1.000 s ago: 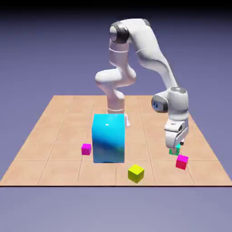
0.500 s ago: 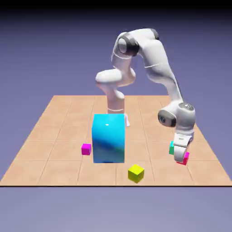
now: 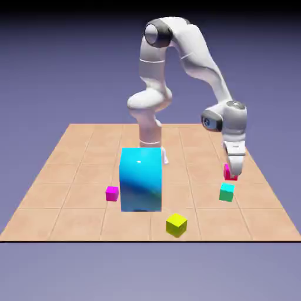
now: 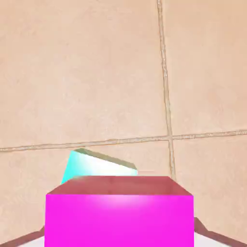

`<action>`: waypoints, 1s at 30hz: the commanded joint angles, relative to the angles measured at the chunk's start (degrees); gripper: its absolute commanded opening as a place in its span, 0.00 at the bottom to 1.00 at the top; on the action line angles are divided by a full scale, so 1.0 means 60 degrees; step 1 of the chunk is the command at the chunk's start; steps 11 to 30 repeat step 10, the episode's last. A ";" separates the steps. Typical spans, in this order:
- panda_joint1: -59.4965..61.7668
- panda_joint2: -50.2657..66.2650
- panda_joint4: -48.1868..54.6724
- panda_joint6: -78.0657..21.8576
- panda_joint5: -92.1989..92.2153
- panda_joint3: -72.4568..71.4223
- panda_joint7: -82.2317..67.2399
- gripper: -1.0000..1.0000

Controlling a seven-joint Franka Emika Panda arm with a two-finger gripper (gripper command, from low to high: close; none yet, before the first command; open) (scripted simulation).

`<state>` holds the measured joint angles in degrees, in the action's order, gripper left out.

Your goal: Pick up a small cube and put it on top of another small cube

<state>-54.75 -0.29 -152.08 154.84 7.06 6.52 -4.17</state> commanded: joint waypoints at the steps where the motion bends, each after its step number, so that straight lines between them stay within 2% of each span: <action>1: 0.0178 0.0345 0.0036 0.0314 0.0177 -0.0164 -0.0136 0.00; 6: 0.0576 0.2033 0.0213 0.1806 0.1049 -0.0794 -0.0802 0.00; 7: 0.0576 0.2033 0.0213 0.1806 0.1049 -0.0794 -0.0802 1.00; 10: 0.0413 0.1342 0.0140 0.1195 0.0692 -0.0536 -0.0529 1.00; 30: 0.0413 0.1342 0.0140 0.1195 0.0692 -0.0536 -0.0529 1.00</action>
